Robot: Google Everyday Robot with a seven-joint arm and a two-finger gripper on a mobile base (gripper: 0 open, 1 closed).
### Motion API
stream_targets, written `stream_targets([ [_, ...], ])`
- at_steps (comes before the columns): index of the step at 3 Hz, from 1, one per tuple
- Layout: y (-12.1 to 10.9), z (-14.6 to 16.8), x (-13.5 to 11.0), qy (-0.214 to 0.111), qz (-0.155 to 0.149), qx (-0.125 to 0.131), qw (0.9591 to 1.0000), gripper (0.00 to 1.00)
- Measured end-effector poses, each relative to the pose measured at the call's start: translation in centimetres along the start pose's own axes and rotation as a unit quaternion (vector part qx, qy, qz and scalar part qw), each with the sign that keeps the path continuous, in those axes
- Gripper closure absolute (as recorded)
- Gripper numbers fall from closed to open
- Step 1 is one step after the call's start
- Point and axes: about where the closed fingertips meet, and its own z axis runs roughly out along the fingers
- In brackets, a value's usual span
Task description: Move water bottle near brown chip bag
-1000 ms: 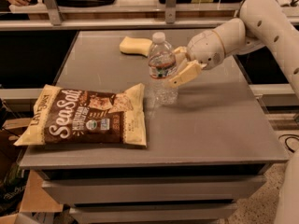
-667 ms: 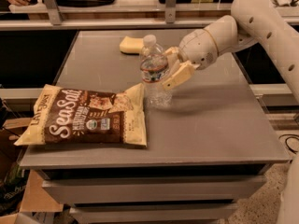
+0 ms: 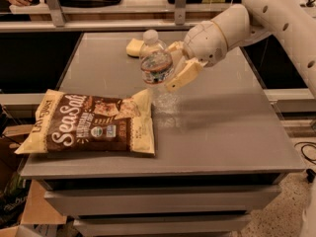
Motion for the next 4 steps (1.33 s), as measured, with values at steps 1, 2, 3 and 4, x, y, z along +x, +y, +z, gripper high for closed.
stream_targets([
  [1, 0.6, -0.3, -0.5, -0.005, -0.004, 0.003, 1.0, 1.0],
  [2, 1.8, -0.5, -1.0, -0.012, -0.007, 0.007, 0.9999, 1.0],
  [3, 3.2, -0.4, -1.2, -0.026, -0.003, 0.007, 0.9996, 1.0],
  [4, 4.5, -0.3, -0.4, -0.043, 0.009, 0.008, 0.999, 1.0],
])
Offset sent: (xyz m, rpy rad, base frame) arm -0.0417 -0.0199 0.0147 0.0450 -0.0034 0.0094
